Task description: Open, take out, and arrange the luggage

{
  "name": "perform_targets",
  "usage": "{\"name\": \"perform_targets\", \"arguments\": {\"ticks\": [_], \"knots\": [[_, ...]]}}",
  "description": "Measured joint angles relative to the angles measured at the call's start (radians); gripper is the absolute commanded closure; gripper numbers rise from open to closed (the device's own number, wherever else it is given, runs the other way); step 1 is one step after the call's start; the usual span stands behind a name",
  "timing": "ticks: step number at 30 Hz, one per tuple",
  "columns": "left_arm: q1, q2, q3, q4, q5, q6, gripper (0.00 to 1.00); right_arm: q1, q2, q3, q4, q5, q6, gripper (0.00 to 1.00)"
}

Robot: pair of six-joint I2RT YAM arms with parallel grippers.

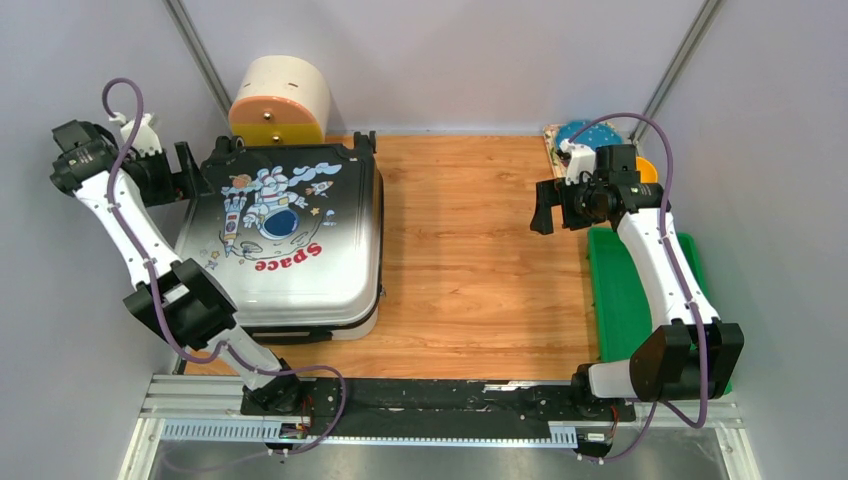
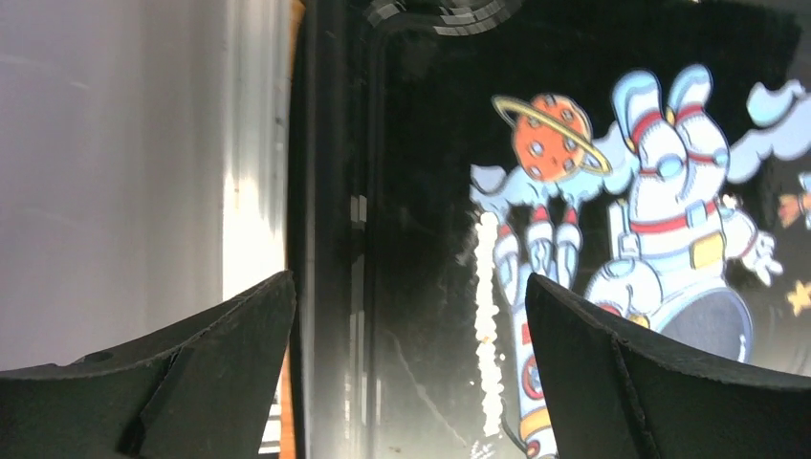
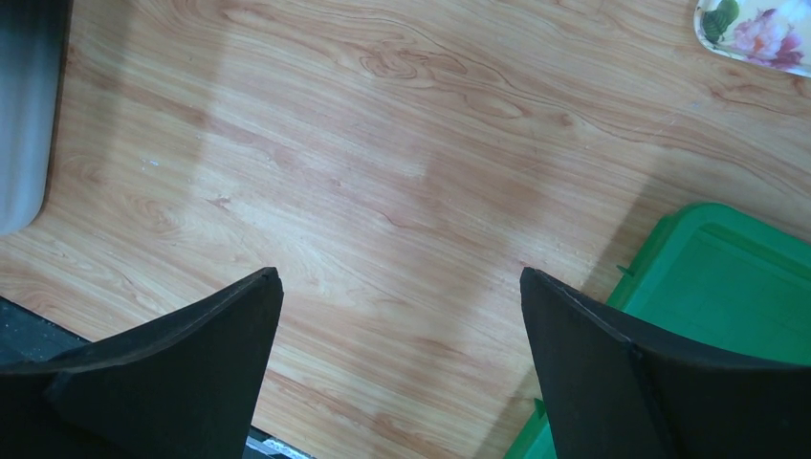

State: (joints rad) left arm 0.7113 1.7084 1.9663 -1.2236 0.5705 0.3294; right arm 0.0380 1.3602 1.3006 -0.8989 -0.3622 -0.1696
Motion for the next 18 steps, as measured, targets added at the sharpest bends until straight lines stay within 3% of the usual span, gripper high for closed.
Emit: {"name": "perform_targets", "arguments": {"ticks": [4,14,18], "knots": [[-0.001,-0.001,-0.083,-0.033,0.067,0.054,0.02,0.000,0.000,0.000,-0.002,0.000,-0.003,0.01],[0.048,-0.054,-0.309,0.107,0.174,0.105,0.02,0.000,0.000,0.000,-0.006,-0.013,-0.010,0.01],[0.057,-0.093,-0.379,0.166,0.210,0.105,0.06,0.000,0.000,0.000,-0.009,-0.015,-0.012,0.01]]}}
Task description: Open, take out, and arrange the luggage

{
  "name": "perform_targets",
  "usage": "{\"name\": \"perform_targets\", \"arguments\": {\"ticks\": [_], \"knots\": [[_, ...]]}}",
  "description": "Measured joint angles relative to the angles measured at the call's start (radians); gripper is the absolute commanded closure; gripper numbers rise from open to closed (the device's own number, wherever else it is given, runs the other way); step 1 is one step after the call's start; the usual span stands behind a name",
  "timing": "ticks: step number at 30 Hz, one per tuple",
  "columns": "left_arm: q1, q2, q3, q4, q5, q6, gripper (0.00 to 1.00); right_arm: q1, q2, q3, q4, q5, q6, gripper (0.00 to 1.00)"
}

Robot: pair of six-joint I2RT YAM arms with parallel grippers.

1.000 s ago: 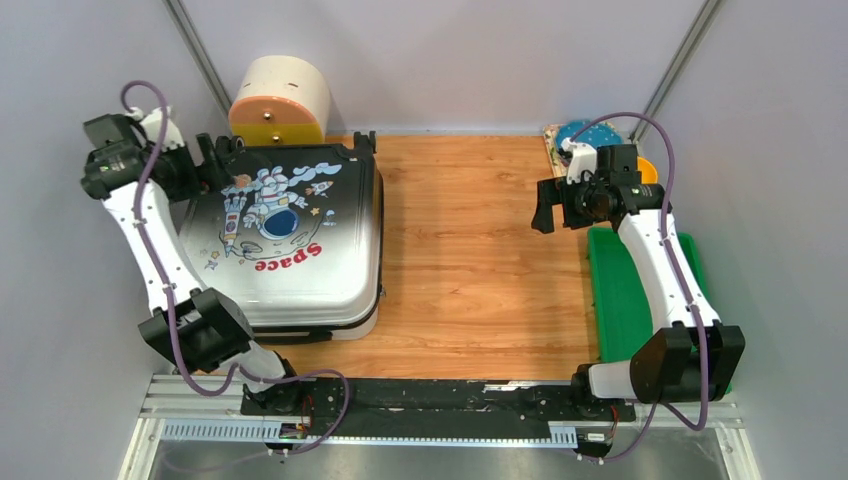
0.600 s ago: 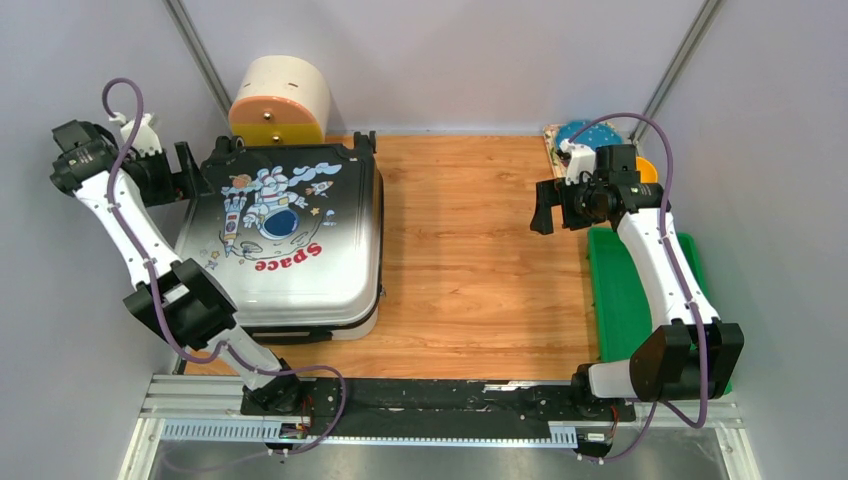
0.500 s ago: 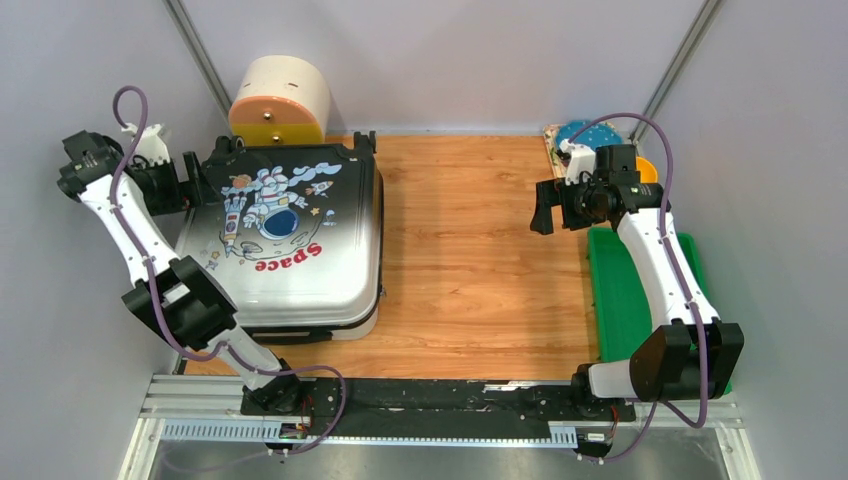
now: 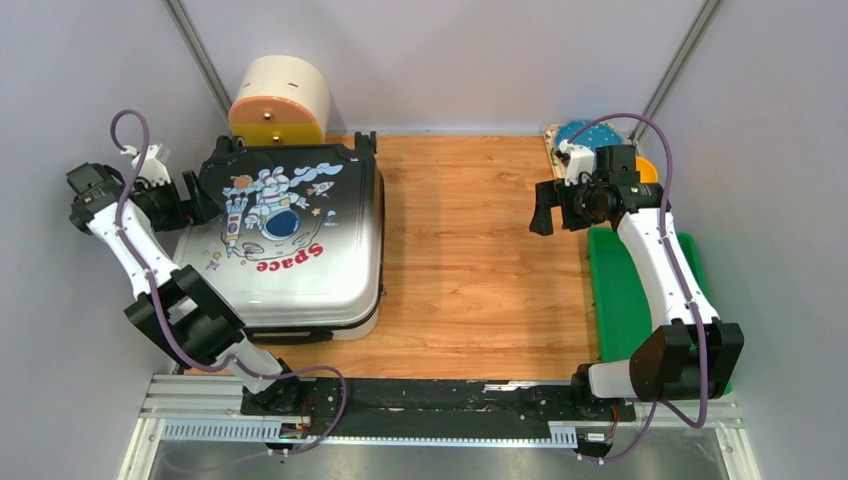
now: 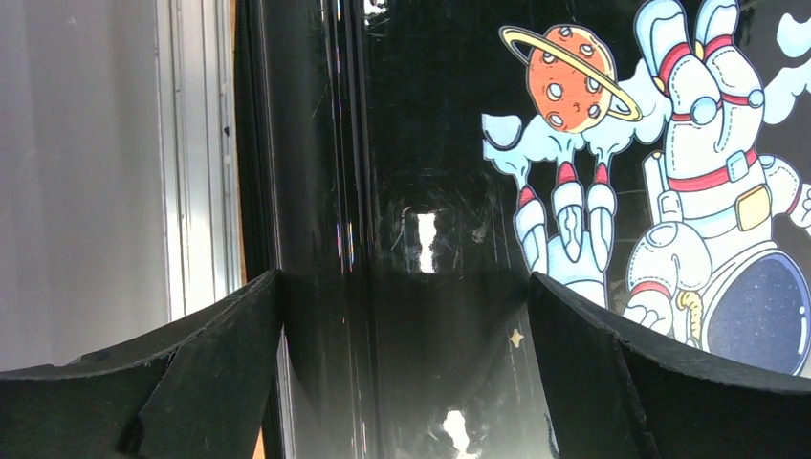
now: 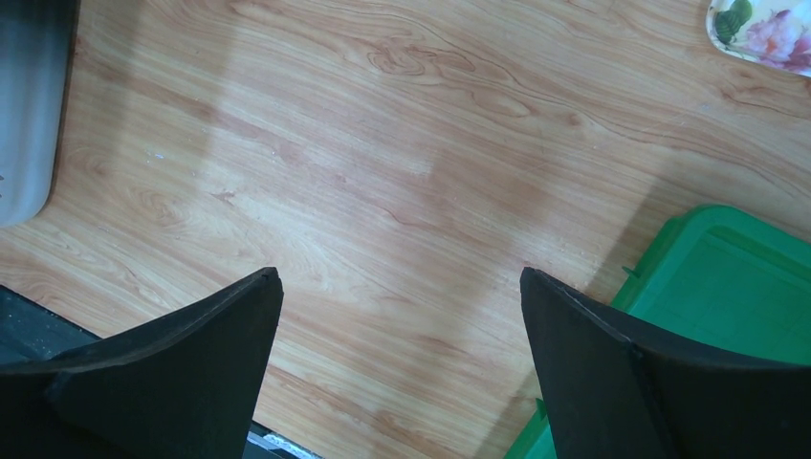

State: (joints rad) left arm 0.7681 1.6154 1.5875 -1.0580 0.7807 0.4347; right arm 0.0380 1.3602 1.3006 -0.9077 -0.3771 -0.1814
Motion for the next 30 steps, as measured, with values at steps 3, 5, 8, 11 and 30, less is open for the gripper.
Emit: {"name": "perform_targets", "arguments": {"ticks": [3,5,8,11,30], "knots": [[-0.015,-0.057,-0.079,0.074,0.000,-0.029,0.08,0.000,0.000,-0.001,-0.001,-0.002,0.000,0.01],[-0.042,-0.109,-0.147,0.137,-0.005,-0.072,0.09,0.000,0.000,-0.006,-0.001,-0.009,0.000,0.01],[-0.117,-0.185,-0.237,0.216,-0.027,-0.146,0.10,0.000,0.000,-0.029,0.000,-0.026,0.000,0.01],[-0.216,-0.237,-0.303,0.276,-0.029,-0.220,0.12,0.000,-0.005,-0.072,0.002,-0.046,0.000,0.02],[-0.661,-0.271,-0.508,0.625,0.032,-0.664,0.28,0.000,-0.059,-0.262,0.015,-0.266,0.007,0.05]]}}
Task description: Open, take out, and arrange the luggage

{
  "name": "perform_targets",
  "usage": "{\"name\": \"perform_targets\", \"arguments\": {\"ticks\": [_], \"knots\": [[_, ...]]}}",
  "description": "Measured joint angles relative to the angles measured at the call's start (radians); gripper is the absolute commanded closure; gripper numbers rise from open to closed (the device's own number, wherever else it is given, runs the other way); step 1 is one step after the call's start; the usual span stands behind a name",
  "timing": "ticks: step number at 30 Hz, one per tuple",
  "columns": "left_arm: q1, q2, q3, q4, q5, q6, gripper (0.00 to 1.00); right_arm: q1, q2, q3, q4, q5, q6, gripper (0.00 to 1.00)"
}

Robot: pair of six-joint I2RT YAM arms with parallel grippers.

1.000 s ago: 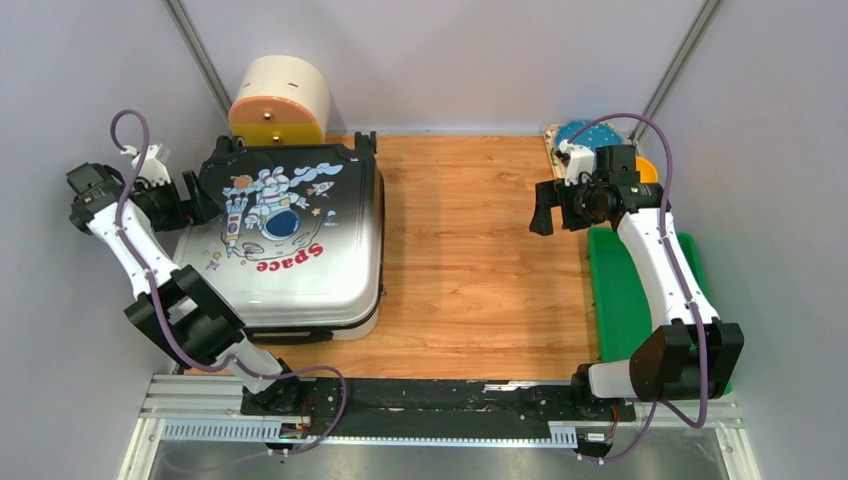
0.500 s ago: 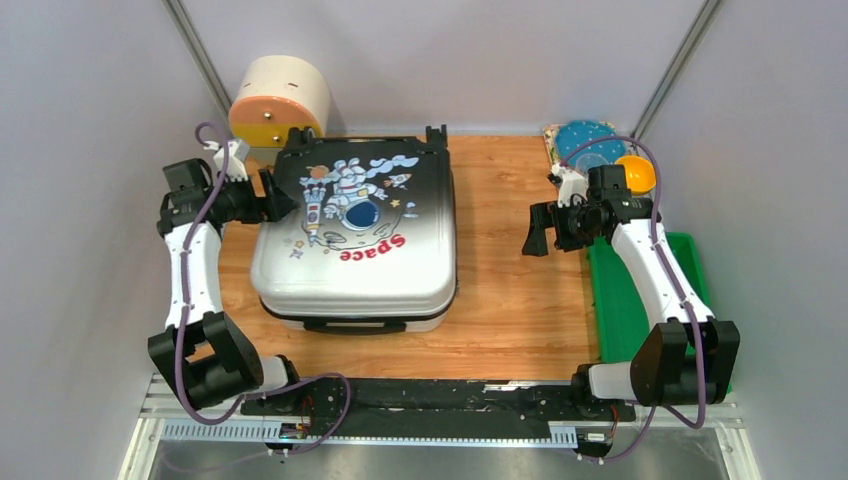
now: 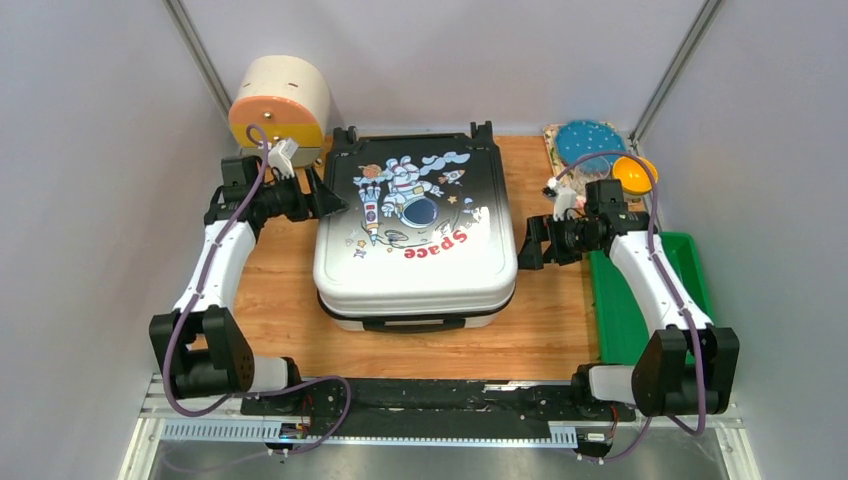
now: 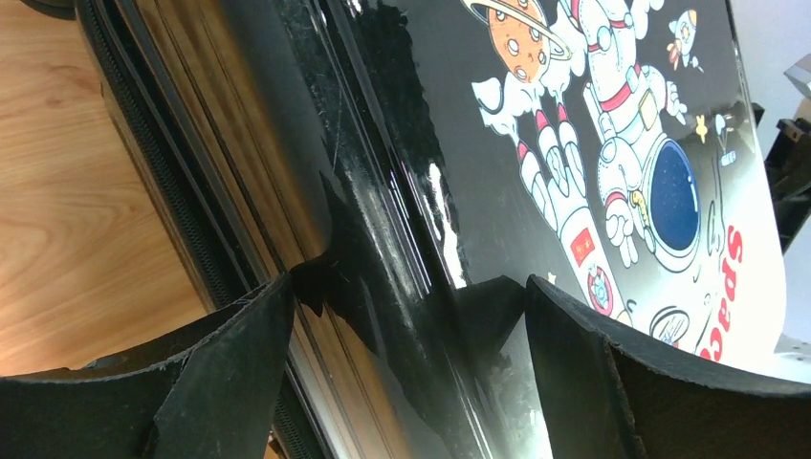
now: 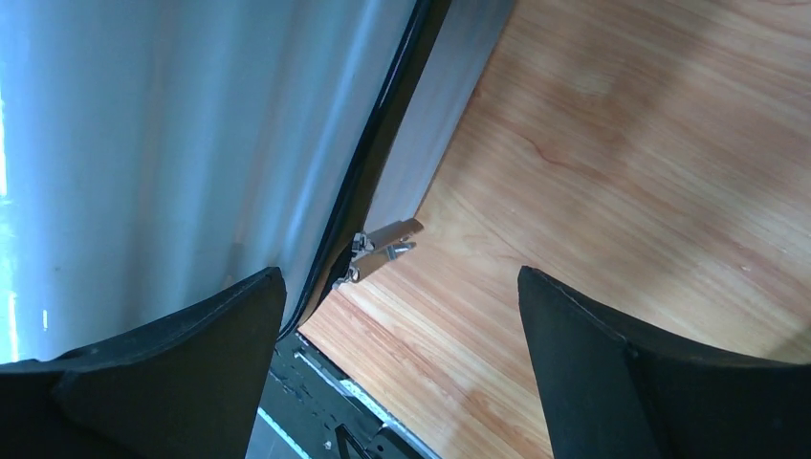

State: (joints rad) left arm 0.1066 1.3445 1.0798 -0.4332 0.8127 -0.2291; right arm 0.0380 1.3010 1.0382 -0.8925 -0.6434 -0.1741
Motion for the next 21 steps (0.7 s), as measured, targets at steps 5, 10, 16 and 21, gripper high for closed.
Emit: {"name": "perform_targets", "arguments": {"ticks": [5,10,16,21], "knots": [[-0.010,0.046,0.005,0.055,0.019,-0.076,0.44,-0.006,0.000,-0.010,0.070,-0.022,0.039,0.09],[-0.029,0.143,0.073,0.097,0.026,-0.122,0.57,-0.009,0.094,0.042,0.128,-0.034,0.077,0.15],[-0.042,0.296,0.207,0.148,0.045,-0.159,0.67,-0.011,0.215,0.139,0.203,-0.032,0.119,0.17],[-0.051,0.418,0.328,0.181,0.062,-0.183,0.68,-0.017,0.302,0.216,0.251,-0.026,0.164,0.18]]}}
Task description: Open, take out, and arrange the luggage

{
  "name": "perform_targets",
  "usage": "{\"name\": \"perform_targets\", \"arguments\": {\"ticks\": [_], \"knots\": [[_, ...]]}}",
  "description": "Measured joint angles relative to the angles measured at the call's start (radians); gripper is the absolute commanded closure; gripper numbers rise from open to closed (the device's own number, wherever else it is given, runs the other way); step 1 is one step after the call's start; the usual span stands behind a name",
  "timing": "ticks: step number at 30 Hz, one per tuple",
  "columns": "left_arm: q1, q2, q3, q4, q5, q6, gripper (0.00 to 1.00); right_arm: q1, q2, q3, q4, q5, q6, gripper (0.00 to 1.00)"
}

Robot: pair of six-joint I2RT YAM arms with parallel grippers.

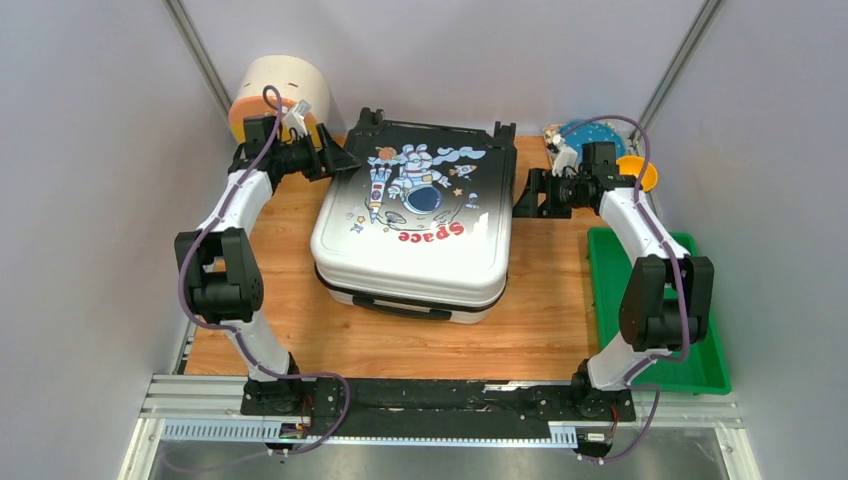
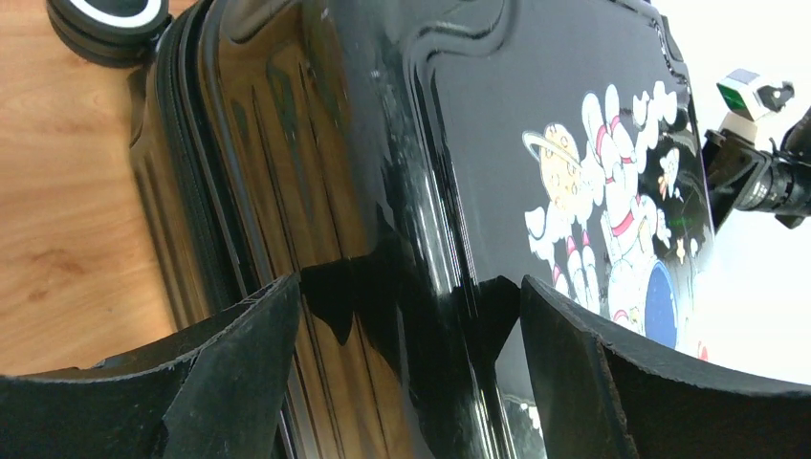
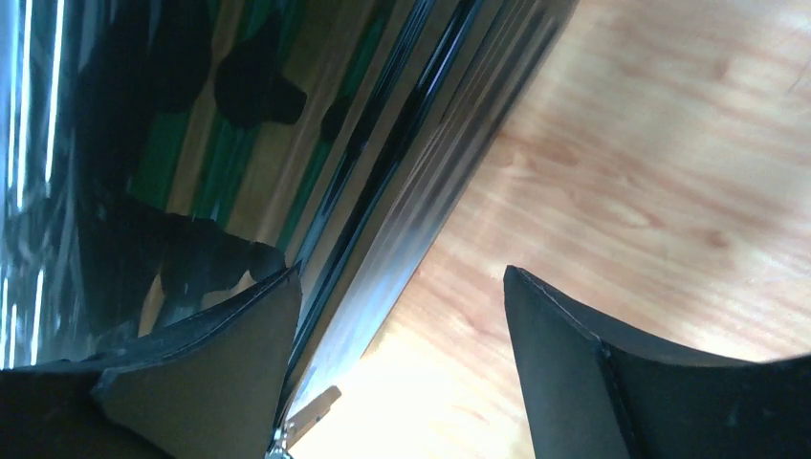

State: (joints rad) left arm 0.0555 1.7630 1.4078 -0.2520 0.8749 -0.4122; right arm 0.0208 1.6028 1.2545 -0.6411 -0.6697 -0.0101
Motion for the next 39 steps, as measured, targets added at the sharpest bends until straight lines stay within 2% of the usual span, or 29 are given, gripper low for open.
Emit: {"name": "perform_targets", "arguments": {"ticks": [1,4,5,8,10,14,20,24,27,30,35,39], "knots": [[-0.001,0.019,0.021,0.003,0.003,-0.003,0.66,-0.002,0.021,0.021,0.012,0.003,0.010,0.19],[-0.002,0.061,0.076,-0.008,0.007,0.002,0.43,-0.008,0.081,0.086,0.041,0.021,0.033,0.20],[-0.003,0.066,0.089,-0.018,0.006,0.010,0.31,-0.010,0.097,0.107,0.047,0.029,0.038,0.20],[-0.007,0.067,0.124,-0.077,-0.010,0.063,0.19,-0.011,0.137,0.167,0.055,0.063,0.038,0.18],[-0.007,0.063,0.142,-0.118,-0.016,0.103,0.16,-0.013,0.137,0.181,0.047,0.076,0.032,0.13],[0.039,-0.007,0.132,-0.262,0.033,0.227,0.14,-0.019,0.033,0.157,-0.005,0.066,-0.018,0.09],[0.148,-0.245,0.048,-0.609,0.082,0.549,0.13,-0.004,-0.427,-0.037,-0.137,-0.039,-0.132,0.05],[0.146,-0.416,-0.079,-0.764,0.092,0.679,0.13,0.101,-0.662,-0.183,-0.232,-0.072,-0.210,0.06],[0.142,-0.485,-0.173,-0.793,0.075,0.718,0.13,0.164,-0.677,-0.264,-0.283,-0.071,-0.249,0.07],[0.149,-0.520,-0.239,-0.789,0.064,0.709,0.13,0.221,-0.620,-0.320,-0.314,-0.032,-0.272,0.07],[0.154,-0.596,-0.306,-0.739,0.047,0.689,0.16,0.321,-0.579,-0.349,-0.295,0.035,-0.261,0.10],[0.158,-0.606,-0.328,-0.706,0.058,0.666,0.21,0.345,-0.536,-0.345,-0.226,0.071,-0.214,0.13]]}}
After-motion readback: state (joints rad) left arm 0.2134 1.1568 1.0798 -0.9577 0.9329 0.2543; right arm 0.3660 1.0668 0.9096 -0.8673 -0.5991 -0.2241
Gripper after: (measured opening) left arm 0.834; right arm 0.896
